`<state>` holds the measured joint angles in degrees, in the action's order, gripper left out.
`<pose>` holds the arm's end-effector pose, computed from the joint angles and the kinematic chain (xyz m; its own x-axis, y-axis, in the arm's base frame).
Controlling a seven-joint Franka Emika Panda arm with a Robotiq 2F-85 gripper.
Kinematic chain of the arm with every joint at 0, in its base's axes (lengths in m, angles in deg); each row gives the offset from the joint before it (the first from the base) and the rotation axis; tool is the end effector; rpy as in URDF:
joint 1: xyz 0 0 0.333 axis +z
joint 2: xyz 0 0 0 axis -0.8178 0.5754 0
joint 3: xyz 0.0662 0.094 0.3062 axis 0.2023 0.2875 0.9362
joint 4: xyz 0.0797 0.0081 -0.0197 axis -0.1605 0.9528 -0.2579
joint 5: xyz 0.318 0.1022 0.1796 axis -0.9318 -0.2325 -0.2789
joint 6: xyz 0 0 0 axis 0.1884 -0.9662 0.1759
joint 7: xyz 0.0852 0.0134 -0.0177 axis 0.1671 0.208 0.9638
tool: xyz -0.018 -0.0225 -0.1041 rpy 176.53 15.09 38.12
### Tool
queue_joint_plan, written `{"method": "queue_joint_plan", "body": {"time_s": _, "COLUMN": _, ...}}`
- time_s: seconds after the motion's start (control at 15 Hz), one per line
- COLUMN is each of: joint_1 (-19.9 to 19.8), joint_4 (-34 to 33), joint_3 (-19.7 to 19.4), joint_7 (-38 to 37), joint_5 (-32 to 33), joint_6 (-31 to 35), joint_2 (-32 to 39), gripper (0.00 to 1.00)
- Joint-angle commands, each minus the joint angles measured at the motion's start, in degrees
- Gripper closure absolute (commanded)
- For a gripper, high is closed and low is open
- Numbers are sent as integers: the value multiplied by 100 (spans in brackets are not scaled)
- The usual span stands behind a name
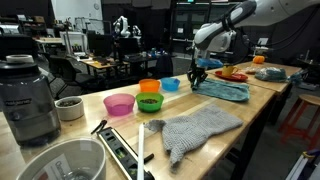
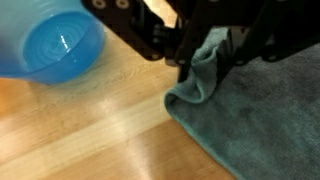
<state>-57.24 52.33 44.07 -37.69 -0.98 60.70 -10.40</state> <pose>0.5859 -0.0506 0.4118 0.9525 -0.3045 0.0040 -0.3031 -0.9495 -0.0814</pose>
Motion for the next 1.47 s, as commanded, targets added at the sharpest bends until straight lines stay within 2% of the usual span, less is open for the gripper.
{"method": "queue_joint_plan", "body": {"time_s": 0.0, "joint_1": -9, "joint_4": -51, "joint_3": 6, "joint_7": -26, "joint_5": -20, "joint_6": -89, "joint_2": -28, "gripper": 70}}
{"method": "queue_joint_plan", "body": {"time_s": 0.07, "joint_1": -9, "joint_4": -52, "joint_3": 7, "joint_7": -23, "joint_5": -24, "joint_6": -94, "joint_2": -29, "gripper": 54}}
{"method": "queue_joint_plan", "body": {"time_s": 0.13, "joint_1": -8, "joint_4": -53, "joint_3": 8, "joint_7": -21, "joint_5": -27, "joint_6": -99, "joint_2": -30, "gripper": 45}}
{"method": "queue_joint_plan", "body": {"time_s": 0.2, "joint_1": -7, "joint_4": -55, "joint_3": 10, "joint_7": -20, "joint_5": -26, "joint_6": -102, "joint_2": -32, "gripper": 44}}
{"method": "queue_joint_plan", "body": {"time_s": 0.4, "joint_1": -2, "joint_4": -63, "joint_3": 8, "joint_7": -26, "joint_5": -1, "joint_6": -116, "joint_2": -39, "gripper": 28}}
{"method": "queue_joint_plan", "body": {"time_s": 0.67, "joint_1": -15, "joint_4": -58, "joint_3": -15, "joint_7": -52, "joint_5": 33, "joint_6": -132, "joint_2": -25, "gripper": 2}}
{"method": "queue_joint_plan", "body": {"time_s": 1.2, "joint_1": -101, "joint_4": -62, "joint_3": -91, "joint_7": -34, "joint_5": -2, "joint_6": -169, "joint_2": -49, "gripper": 0}}
{"method": "queue_joint_plan", "body": {"time_s": 1.4, "joint_1": -198, "joint_4": -86, "joint_3": -93, "joint_7": 160, "joint_5": -241, "joint_6": -291, "joint_2": -75, "gripper": 0}}
